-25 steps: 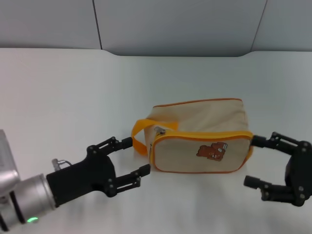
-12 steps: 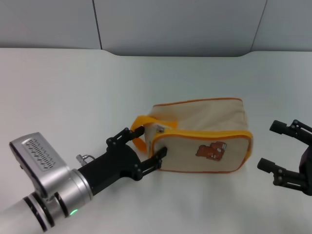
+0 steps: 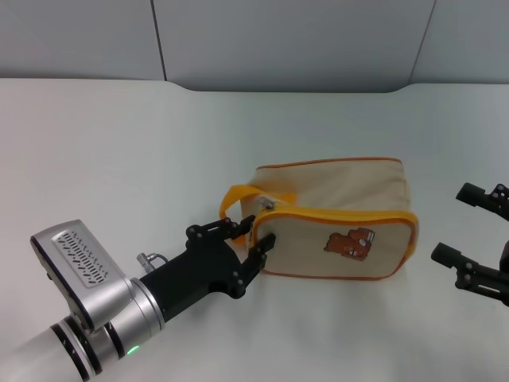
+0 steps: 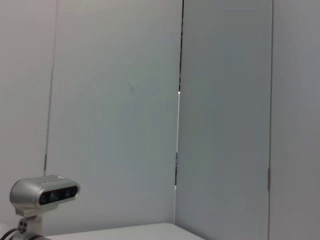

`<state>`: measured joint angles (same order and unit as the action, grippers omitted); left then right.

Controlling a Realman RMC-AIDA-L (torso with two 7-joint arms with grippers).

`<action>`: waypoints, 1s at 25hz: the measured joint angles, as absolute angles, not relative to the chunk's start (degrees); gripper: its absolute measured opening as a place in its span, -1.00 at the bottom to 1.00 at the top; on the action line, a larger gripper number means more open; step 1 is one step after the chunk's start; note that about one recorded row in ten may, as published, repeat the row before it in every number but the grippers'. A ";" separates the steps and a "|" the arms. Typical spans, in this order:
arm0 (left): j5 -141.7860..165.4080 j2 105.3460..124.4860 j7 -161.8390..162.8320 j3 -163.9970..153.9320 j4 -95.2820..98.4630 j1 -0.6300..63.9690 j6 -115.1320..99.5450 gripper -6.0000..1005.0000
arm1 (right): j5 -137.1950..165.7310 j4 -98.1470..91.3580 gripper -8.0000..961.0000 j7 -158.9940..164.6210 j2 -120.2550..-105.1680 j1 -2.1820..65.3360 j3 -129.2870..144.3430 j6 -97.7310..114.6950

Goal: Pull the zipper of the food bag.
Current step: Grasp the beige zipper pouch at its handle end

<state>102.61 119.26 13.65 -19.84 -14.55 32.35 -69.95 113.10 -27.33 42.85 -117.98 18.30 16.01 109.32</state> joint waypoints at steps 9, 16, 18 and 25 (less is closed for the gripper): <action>104.20 119.27 13.59 -19.78 -14.19 32.40 -71.62 -0.57 | 113.09 -27.23 0.67 42.74 -118.23 18.28 13.58 109.04; 104.51 119.27 11.63 -19.68 -13.52 32.82 -74.26 -0.76 | 113.06 -23.68 0.66 38.19 -118.32 18.18 7.38 109.23; 104.48 119.27 10.51 -19.64 -11.48 32.57 -77.55 -0.76 | 113.04 -20.80 0.66 34.32 -118.47 18.23 3.20 109.04; 104.55 119.26 10.23 -20.09 -2.64 34.33 -85.61 -0.78 | 112.99 -5.46 0.65 12.22 -119.51 18.86 -9.10 105.48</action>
<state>104.55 119.26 10.23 -20.09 -2.64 34.33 -85.61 112.99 -5.46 12.22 -119.51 18.86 -9.10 105.48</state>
